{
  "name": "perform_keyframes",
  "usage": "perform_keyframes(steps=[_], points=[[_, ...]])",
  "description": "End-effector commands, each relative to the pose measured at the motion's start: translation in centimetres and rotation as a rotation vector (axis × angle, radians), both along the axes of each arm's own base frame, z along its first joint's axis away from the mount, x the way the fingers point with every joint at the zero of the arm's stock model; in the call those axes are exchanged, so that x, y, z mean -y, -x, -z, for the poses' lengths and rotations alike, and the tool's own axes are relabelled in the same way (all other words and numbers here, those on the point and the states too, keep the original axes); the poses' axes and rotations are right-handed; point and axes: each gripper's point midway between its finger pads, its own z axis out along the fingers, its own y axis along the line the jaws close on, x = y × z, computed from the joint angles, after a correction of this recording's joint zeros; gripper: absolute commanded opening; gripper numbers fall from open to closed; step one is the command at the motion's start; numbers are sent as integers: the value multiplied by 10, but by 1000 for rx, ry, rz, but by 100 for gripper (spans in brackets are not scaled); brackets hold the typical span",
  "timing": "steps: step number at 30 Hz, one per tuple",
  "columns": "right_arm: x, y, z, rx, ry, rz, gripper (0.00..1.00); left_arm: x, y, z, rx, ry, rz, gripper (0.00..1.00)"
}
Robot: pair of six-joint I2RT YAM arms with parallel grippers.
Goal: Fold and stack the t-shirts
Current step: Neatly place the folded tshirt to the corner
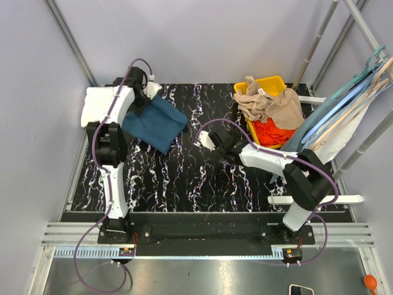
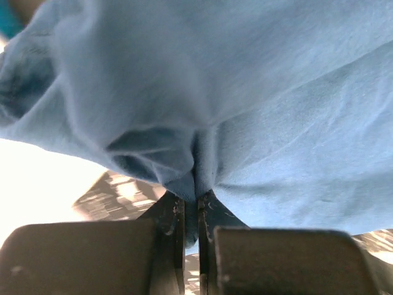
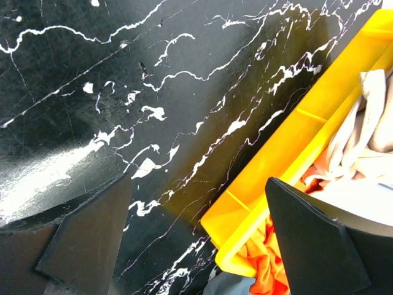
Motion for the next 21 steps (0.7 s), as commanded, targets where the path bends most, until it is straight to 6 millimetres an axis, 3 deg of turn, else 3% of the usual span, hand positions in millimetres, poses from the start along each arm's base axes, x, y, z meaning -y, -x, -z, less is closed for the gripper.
perform_keyframes(steps=[1,8,14,21], points=[[-3,-4,-14,56,-26,16,99,-50,-55,-46,220,-153,-96,0],[-1,0,-7,39,-31,26,99,-103,-90,-62,376,-280,-249,0],[3,5,-2,27,-33,35,99,-161,-100,-71,452,-339,-368,0],[3,9,10,2,-34,45,99,-203,-97,-102,557,-364,-486,0]])
